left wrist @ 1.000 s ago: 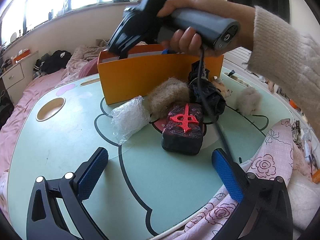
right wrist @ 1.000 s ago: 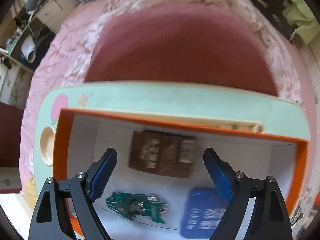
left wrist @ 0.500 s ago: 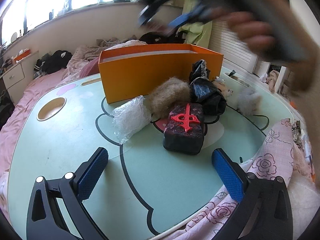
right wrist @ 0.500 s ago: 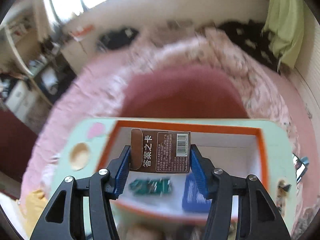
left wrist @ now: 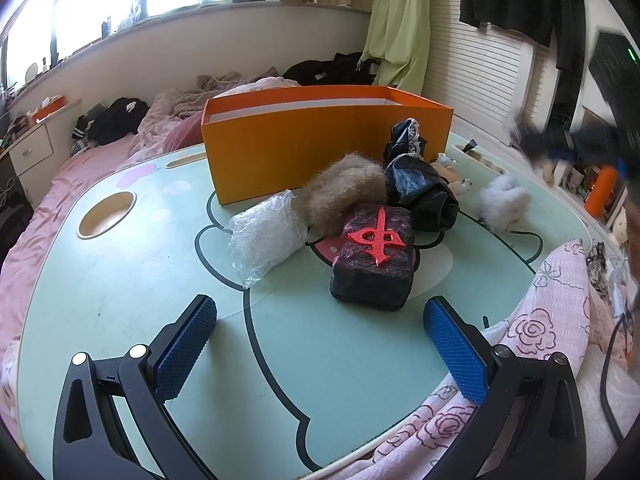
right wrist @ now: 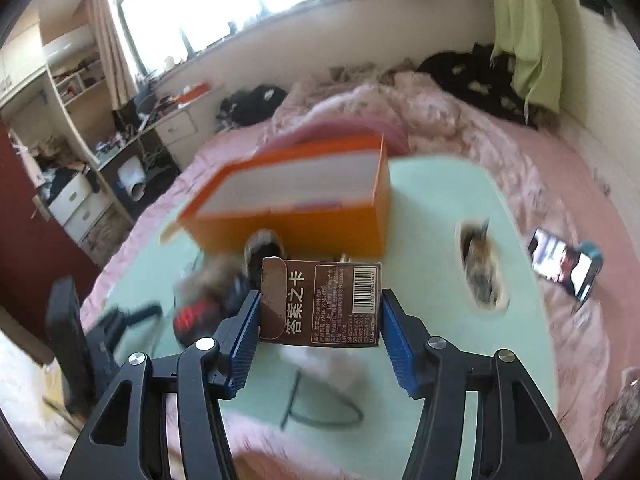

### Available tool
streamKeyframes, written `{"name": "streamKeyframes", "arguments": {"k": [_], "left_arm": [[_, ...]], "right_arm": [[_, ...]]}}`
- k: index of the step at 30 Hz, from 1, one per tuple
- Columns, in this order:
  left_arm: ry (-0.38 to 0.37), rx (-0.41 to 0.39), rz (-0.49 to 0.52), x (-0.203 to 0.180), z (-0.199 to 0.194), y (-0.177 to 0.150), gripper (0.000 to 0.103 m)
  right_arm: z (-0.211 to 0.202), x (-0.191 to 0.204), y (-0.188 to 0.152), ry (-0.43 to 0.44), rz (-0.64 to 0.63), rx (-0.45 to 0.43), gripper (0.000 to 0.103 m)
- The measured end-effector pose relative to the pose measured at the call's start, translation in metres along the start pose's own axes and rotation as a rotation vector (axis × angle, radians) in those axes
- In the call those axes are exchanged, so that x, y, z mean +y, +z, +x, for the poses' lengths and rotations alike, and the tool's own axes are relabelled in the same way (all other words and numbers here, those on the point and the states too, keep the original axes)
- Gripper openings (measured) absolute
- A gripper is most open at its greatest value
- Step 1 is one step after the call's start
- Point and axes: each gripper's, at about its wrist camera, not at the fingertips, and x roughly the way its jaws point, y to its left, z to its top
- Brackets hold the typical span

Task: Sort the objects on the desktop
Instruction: 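Lift the brown package out and set it beside the white fluffy ball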

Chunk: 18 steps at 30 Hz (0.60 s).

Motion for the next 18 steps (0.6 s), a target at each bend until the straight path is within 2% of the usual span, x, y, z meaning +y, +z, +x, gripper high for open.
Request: {"name": "streamKeyframes", "arguments": {"k": [3,7,9,11,15,17,18], "left_arm": [[0.001,0.001,0.000,0.001,0.000,0.000,0.103],[0.000,0.001,0.000,0.001,0.000,0.000,0.103],[0.000,0.001,-0.002,0.002,-0.001,0.000,0.103],[-0.001,0.002,-0.004,0.004,-0.001,0.000,0.103],[0.001,0.004,-0.008,0.006,0.000,-0.001,0.103],[0.003,0.005,-0.008,0.007,0.000,-0.002,0.103],[0.004,0.006,-0.009,0.008,0.000,-0.002,0.103]], "right_arm": [[0.009,0.023,-0.017,0.006,-0.068,0.019,0.057],[0.026,0.055,-0.020,-0.014,-0.164,0.002,0.059],[0.030,0.065,-0.021,-0.055,-0.193,-0.041,0.065],[0.029,0.069,-0.026,-0.096,-0.207,-0.090,0.084],[0.019,0.073,-0.046,-0.111,-0.249,-0.151,0.093],[0.019,0.074,-0.060,-0.166,-0.274,-0.146,0.100],[0.022,0.075,-0.067,-0.194,-0.289,-0.125,0.100]]}}
